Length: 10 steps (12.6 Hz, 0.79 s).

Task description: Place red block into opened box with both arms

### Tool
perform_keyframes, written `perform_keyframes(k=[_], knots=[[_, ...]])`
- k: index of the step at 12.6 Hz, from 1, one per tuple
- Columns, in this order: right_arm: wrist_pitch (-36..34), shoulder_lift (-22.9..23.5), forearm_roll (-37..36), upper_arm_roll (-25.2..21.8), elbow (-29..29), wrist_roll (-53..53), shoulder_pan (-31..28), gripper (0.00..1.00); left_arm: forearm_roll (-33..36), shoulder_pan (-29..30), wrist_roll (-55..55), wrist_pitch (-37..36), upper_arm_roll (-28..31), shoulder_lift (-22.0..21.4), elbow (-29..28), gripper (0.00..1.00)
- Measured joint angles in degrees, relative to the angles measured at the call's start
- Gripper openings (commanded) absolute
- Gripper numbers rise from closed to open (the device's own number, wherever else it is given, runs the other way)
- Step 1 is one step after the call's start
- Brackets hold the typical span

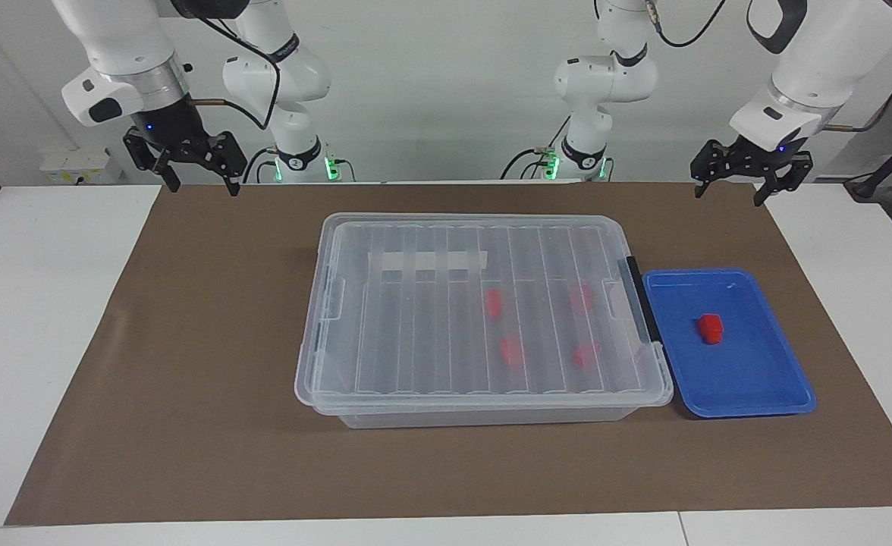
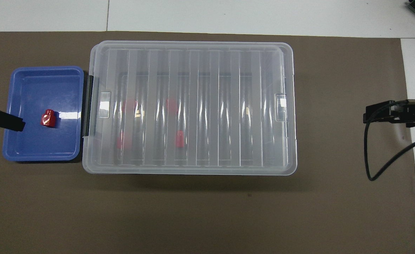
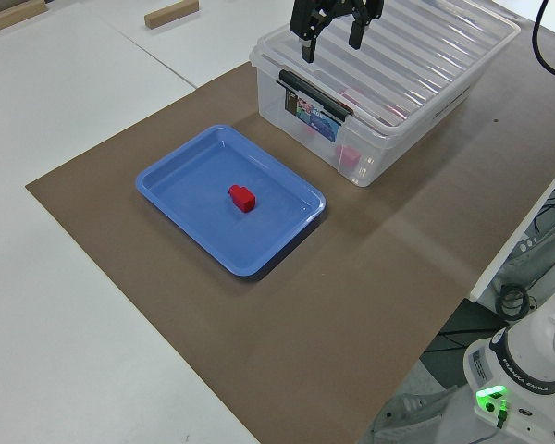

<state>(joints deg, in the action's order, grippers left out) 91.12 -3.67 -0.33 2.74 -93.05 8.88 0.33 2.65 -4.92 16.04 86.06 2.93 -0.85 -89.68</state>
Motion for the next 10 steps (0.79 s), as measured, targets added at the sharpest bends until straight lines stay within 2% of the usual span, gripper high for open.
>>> perform_keyframes(k=[7, 10], knots=[[16.52, 0.99, 0.01, 0.52, -11.59, 8.16, 6.28, 1.0, 0.0, 0.0, 0.0, 0.0, 0.0, 0.0, 0.0, 1.0], [20.8, 3.48, 0.02, 0.52, -12.91, 8.18, 6.93, 1.0, 0.0, 0.0, 0.0, 0.0, 0.0, 0.0, 0.0, 1.0]])
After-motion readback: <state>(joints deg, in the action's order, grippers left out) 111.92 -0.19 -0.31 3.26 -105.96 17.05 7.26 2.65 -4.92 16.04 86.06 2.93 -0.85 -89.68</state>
